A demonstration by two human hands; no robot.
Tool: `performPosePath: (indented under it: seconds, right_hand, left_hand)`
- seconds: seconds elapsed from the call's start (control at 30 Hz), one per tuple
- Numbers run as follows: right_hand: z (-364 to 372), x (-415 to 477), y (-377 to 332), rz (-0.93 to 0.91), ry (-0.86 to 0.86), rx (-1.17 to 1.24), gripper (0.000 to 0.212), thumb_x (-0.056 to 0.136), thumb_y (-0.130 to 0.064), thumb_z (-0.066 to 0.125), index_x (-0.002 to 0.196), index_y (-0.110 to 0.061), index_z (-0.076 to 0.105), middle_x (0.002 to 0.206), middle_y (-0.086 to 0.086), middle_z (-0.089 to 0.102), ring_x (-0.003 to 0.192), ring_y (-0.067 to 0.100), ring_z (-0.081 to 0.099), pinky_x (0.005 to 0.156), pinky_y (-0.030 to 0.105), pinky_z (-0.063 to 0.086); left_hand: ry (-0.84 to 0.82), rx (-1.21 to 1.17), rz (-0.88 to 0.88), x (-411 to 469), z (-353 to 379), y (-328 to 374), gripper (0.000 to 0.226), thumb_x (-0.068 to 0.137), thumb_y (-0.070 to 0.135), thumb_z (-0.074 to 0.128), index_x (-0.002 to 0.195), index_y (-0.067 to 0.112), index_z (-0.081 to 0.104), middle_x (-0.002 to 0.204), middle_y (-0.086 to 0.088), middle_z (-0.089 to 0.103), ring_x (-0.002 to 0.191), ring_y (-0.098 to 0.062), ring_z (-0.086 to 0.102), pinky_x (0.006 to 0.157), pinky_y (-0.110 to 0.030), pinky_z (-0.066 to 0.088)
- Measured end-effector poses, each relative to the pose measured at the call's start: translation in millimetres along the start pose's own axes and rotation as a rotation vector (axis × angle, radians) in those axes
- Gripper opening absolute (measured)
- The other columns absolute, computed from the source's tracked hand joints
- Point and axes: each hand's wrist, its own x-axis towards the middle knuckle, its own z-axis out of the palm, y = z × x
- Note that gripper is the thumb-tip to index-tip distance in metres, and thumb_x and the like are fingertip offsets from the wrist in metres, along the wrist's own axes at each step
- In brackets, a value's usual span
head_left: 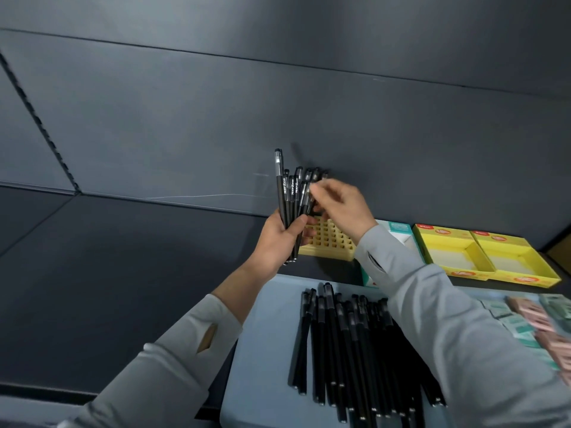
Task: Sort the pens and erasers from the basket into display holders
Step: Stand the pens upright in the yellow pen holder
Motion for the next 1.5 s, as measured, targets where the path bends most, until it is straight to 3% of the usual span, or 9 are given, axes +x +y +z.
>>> performPosePath:
  seconds: [0.1,0.2,0.33,0.43,0.63,0.73,1.07,1.37,1.5]
  right_hand:
    - [-2.1,-3.5,3.5,0.03,-0.028,0.153,0.014,0.093,-0.009,0.062,0.106,-0.006,0.065,0.076,0.005,0.063,0.064,0.015,0.061,0.067,0.031,0.057]
    - [-5.5,-7.7,7.3,0.076,-0.029,0.195,0.018,0.089,-0.001,0.065,0.107,0.0,0.064,0.072,0.005,0.062,0.053,0.006,0.058,0.062,0.021,0.053]
    - [-8.5,-10.1,5.9,0.105,-0.044,0.186,0.006,0.086,-0.004,0.069,0.086,-0.009,0.067,0.07,0.002,0.063,0.053,0.004,0.056,0.058,0.018,0.05]
    - [-19.6,-2.2,0.6,0.072,0.071,0.186,0.008,0.091,-0.004,0.062,0.089,-0.012,0.062,0.078,0.003,0.064,0.064,0.007,0.062,0.06,0.021,0.053]
    - [-36.7,17.3,10.1,-0.113,0.367,-0.014,0.011,0.092,-0.013,0.062,0.095,-0.023,0.058,0.084,0.003,0.071,0.069,0.018,0.07,0.07,0.036,0.06]
    - [-27.4,22.3,19.3,-0.131,0.35,-0.143,0.011,0.09,-0.026,0.063,0.095,-0.034,0.059,0.087,-0.003,0.073,0.069,0.015,0.07,0.079,0.044,0.059]
    - [-17.7,36.9,26.4,-0.18,0.353,-0.239,0.006,0.092,-0.023,0.061,0.097,-0.025,0.058,0.082,-0.003,0.072,0.066,0.015,0.07,0.08,0.047,0.057]
    - [-14.5,34.1,31.7,-0.122,0.203,-0.289,0.01,0.094,-0.022,0.061,0.104,-0.021,0.063,0.093,-0.001,0.072,0.07,0.007,0.07,0.08,0.036,0.059]
    - [-14.8,32.2,27.3,-0.132,0.318,-0.336,0.02,0.089,-0.027,0.067,0.108,-0.022,0.062,0.095,-0.001,0.07,0.079,0.015,0.069,0.083,0.038,0.056]
  left_hand:
    - [0.005,-0.004,-0.014,-0.9,2.3,-2.2,0.022,0.1,0.01,0.048,0.119,0.005,0.057,0.094,-0.008,0.071,0.078,-0.016,0.07,0.074,-0.028,0.058]
    - [0.023,0.021,-0.029,-0.7,2.4,-3.9,0.024,0.1,0.01,0.048,0.119,0.0,0.058,0.1,-0.015,0.071,0.086,-0.024,0.072,0.079,-0.032,0.059]
    - [0.068,0.159,-0.037,1.8,1.8,-6.6,0.024,0.099,0.013,0.05,0.116,0.0,0.062,0.096,-0.009,0.074,0.088,-0.018,0.072,0.084,-0.035,0.058]
    - [0.186,0.277,-0.036,6.3,-5.7,-9.1,0.021,0.096,0.022,0.057,0.107,0.007,0.066,0.092,-0.001,0.075,0.088,-0.014,0.072,0.085,-0.04,0.057]
    - [0.242,0.188,-0.033,4.2,-17.4,-7.2,0.018,0.098,0.013,0.053,0.113,0.003,0.054,0.083,0.001,0.067,0.063,-0.004,0.061,0.063,-0.019,0.055]
    - [0.21,0.172,-0.02,0.6,-17.5,-5.9,0.017,0.097,0.012,0.053,0.112,0.003,0.054,0.08,0.001,0.065,0.058,-0.001,0.058,0.058,-0.016,0.052]
    - [0.101,0.185,0.015,-4.5,-21.0,-7.0,0.016,0.098,0.013,0.052,0.111,0.004,0.051,0.078,0.002,0.063,0.059,-0.003,0.055,0.06,-0.019,0.051]
    - [0.068,0.196,0.0,-7.1,-16.0,-9.2,0.012,0.098,0.017,0.052,0.11,0.016,0.048,0.077,0.006,0.06,0.054,-0.007,0.048,0.057,-0.03,0.046]
    - [0.085,0.289,0.002,-7.0,-15.2,-10.3,0.021,0.098,0.019,0.052,0.117,0.014,0.046,0.083,0.005,0.061,0.055,-0.004,0.049,0.061,-0.031,0.047]
